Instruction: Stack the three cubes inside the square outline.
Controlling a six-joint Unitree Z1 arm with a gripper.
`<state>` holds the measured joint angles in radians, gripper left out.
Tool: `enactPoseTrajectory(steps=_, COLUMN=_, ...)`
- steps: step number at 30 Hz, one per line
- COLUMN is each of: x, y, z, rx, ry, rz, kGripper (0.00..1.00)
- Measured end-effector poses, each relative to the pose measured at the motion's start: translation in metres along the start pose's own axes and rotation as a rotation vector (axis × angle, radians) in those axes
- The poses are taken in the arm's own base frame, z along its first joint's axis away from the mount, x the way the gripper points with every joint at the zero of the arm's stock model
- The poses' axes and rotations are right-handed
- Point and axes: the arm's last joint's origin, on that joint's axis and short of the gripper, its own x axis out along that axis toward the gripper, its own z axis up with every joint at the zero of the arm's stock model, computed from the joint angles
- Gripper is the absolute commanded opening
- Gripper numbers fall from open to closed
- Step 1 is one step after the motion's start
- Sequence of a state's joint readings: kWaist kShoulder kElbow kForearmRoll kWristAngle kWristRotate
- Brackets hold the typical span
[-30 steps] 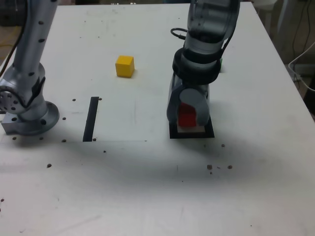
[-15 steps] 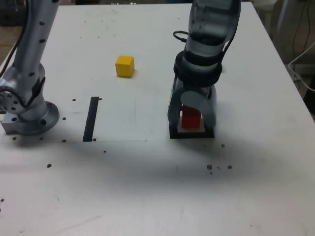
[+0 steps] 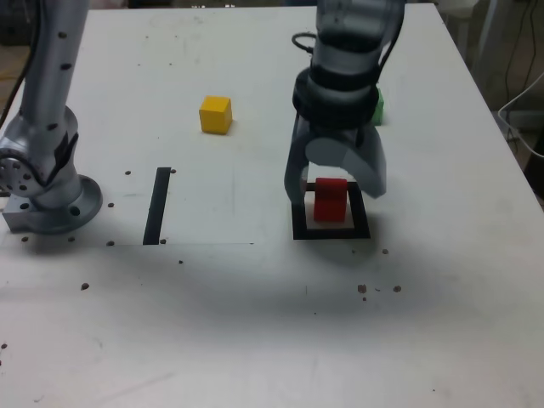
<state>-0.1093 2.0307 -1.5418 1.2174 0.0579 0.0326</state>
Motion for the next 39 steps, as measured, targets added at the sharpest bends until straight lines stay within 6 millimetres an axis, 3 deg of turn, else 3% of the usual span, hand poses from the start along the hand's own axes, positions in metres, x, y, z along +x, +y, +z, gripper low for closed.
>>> enactPoseTrajectory(steps=17, x=-0.035, y=0.007, z=-0.034, rx=0.047, ry=-0.025, rz=0.046, kGripper=0.99)
enactPoseTrajectory(steps=29, x=-0.039, y=0.05, z=-0.074, rx=-0.023, ry=-0.033, rz=0.05, kGripper=1.0)
enactPoseTrajectory(steps=39, x=-0.017, y=0.086, z=-0.11, rx=-0.058, ry=0.049, rz=0.073, kGripper=1.0)
